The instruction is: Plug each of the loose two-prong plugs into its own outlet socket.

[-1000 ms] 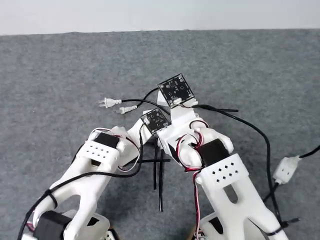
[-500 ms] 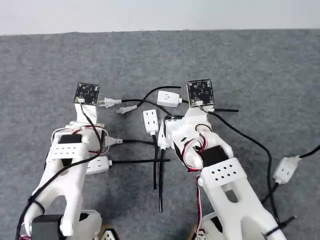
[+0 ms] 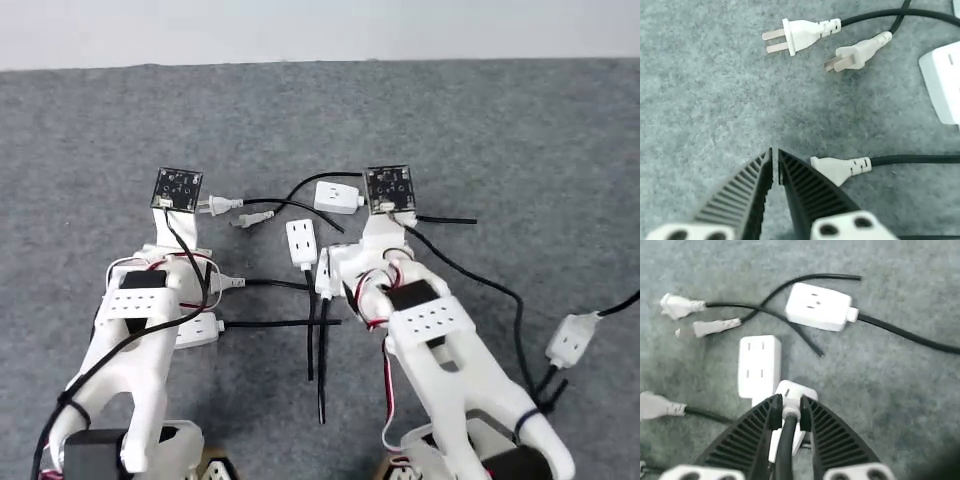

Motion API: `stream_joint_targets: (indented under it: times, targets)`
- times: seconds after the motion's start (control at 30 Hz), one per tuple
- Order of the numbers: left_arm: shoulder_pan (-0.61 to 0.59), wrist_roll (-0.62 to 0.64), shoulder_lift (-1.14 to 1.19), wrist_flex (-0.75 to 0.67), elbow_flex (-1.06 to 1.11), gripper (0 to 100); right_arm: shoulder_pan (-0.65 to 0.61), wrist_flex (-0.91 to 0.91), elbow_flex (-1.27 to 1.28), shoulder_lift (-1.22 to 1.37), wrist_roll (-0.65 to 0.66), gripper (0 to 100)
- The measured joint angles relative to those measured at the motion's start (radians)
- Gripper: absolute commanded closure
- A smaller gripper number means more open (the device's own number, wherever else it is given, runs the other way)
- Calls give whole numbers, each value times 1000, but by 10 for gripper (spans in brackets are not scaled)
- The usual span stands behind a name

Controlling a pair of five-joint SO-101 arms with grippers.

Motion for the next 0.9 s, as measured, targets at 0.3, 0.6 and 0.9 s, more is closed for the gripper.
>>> stream_joint_targets:
  times: [0.3,0.6,0.9]
  targets:
    - [0,0,0,0,0,987,6,-46,-43,78,0,990]
    - [0,0,0,0,0,987,5,-48,-43,81,17,991]
    - [0,0,0,0,0,987,-49,-48,-43,81,130,991]
